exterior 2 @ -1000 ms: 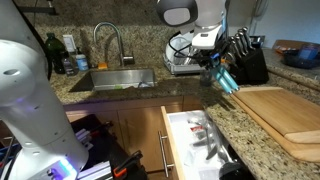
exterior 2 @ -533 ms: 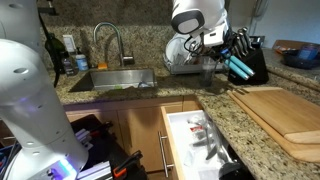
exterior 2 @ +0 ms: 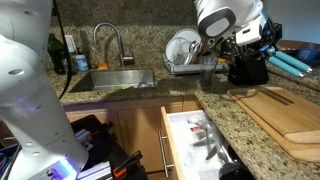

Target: Remove the blue can opener from the drawer

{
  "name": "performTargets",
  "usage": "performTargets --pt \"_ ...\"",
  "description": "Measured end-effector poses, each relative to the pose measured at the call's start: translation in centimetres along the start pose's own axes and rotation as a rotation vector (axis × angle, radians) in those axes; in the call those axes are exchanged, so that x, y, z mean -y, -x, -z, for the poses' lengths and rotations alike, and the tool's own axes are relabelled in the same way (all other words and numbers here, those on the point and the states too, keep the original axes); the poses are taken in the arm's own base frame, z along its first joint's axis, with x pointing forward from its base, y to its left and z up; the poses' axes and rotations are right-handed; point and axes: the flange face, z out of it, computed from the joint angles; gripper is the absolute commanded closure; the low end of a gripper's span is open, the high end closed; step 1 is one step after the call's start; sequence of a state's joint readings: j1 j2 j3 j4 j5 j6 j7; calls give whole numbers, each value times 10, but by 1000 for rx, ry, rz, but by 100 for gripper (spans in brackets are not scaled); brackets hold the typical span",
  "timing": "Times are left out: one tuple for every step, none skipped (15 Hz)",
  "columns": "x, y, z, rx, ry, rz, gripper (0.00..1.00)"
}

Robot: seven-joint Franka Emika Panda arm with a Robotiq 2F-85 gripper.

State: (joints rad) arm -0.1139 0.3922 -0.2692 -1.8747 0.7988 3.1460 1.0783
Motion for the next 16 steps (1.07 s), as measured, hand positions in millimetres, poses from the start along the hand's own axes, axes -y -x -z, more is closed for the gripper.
performTargets --pt "2 -1 -5 -4 -4 -2 70" --pt "2 1 -8 -3 -4 -3 70" --pt "0 3 -10 -2 0 -1 70" --pt "-5 1 -13 -12 10 20 70" --pt "-13 -6 -20 -43 27 51 70" --pt "-23 -19 -31 -89 48 72 70" --pt "-33 -33 -44 -138 67 87 70" --pt "-43 -48 -58 -194 84 101 45" --pt "-50 -61 -69 -250 95 109 45" --pt "-55 -69 -79 -298 95 120 70" --pt "-58 -71 -86 -322 92 131 70" --pt "-61 -69 -91 -327 94 137 70" --pt "-66 -68 -94 -324 114 131 70" --pt "-70 -68 -96 -317 162 111 70" --pt "-74 -68 -98 -313 225 81 20" --pt "-77 -68 -98 -317 286 46 19"
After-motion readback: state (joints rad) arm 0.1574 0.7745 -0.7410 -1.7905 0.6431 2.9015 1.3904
